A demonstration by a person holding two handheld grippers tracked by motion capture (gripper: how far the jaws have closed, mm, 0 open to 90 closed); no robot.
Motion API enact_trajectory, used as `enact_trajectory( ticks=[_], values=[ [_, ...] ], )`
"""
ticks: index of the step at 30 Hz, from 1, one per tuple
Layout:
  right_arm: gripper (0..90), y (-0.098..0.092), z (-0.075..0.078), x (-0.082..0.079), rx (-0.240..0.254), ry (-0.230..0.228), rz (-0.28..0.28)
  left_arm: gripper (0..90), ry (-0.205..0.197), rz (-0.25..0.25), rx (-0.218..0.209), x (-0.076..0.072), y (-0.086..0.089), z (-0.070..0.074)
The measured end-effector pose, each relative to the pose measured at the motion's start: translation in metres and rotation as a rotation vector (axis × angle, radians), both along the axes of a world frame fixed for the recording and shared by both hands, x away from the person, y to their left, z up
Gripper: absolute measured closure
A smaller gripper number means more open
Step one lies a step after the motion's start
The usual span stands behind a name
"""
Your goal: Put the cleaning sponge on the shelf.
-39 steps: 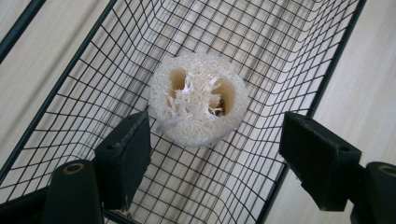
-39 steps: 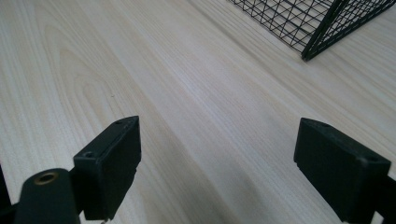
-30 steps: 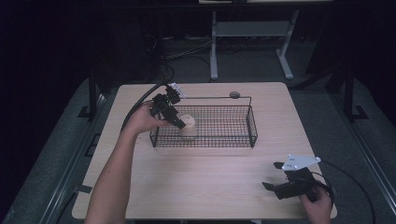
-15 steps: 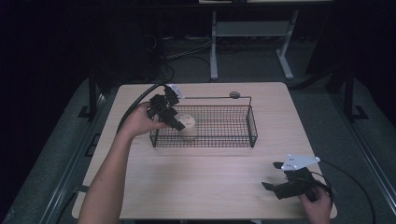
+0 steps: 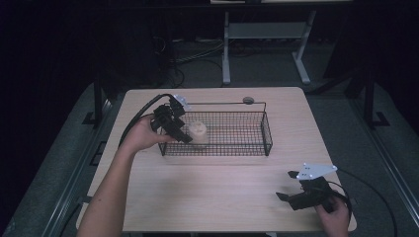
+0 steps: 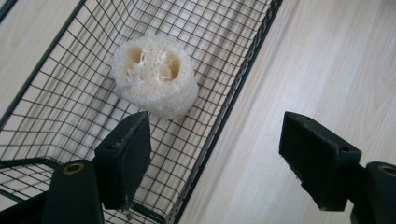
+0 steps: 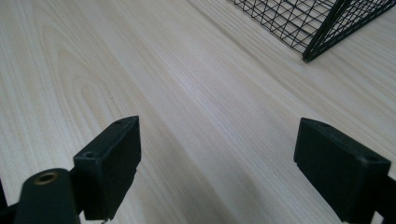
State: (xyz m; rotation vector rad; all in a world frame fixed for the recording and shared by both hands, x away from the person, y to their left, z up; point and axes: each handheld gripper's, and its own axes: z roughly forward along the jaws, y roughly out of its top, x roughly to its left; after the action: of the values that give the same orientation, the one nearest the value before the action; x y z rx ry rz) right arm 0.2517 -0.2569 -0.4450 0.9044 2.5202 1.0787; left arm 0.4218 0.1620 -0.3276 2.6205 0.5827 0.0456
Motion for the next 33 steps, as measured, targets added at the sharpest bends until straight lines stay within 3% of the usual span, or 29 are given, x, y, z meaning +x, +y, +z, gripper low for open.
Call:
enact_trajectory(
  ticks=[33],
  values=[
    [14.3, 0.004, -0.004, 0.003, -0.009, 0.007, -0.006, 20.9, -0.033, -0.001, -0.032, -0.046, 0.017, -0.005]
  ],
)
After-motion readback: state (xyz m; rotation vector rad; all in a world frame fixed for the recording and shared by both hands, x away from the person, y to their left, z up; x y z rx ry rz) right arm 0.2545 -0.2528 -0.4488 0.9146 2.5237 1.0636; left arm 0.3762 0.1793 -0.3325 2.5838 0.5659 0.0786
